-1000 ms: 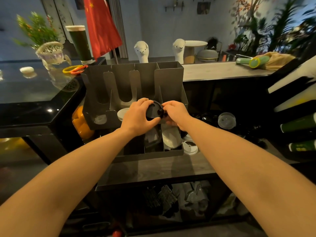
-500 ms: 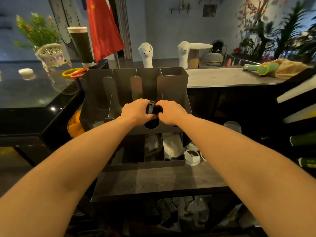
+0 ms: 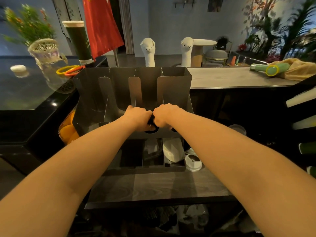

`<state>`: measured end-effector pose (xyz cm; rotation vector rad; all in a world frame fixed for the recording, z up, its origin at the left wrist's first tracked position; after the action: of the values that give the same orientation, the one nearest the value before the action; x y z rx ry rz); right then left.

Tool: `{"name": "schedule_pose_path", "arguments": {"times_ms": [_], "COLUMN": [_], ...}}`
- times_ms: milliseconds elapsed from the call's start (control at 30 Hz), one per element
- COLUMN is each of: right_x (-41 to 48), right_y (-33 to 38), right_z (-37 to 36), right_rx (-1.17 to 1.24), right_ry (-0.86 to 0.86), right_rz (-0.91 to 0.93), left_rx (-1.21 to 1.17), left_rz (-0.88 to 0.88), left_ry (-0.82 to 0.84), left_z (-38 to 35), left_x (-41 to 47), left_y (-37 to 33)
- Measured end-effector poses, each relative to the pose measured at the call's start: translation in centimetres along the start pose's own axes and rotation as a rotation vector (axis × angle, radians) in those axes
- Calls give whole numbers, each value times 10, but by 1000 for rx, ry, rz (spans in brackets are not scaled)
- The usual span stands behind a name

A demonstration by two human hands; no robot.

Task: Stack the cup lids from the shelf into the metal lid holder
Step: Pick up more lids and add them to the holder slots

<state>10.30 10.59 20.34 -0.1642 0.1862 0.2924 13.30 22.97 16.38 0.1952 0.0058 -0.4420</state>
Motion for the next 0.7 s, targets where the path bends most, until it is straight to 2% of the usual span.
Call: {"name": "schedule_pose_path", "arguments": {"times_ms": [100,267,433,700], "right_x": [6,7,3,3], "right_y": [2,-3,-2,-1], "right_z": [-7,-15,-17,-15], "right_rx": [-67,-57,-63,-57], "right_ry": [-2,-20,-42,-24], "right_rz": [-5,-8,-6,-10], "left_rx": [36,5,-31,-30], "left_rz": [5,-11,-55,-22], "left_ry": [2,-34,17,10], "left_z": [-5,-12,-17,-11], "left_x": [0,3,2,-5], "left_y": [-3,-2,4,-1]}}
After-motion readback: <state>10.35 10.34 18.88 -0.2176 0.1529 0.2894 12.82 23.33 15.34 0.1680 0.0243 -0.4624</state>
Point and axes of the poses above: each hand's wrist, its own x-axis towards the middle knuckle, its own z-axis out of the back of the hand, y = z × x, the point moved 1 cm from there along x, towards the middle knuckle, and after that the axes turned 2 degrees about -x, right-handed, at the moved point
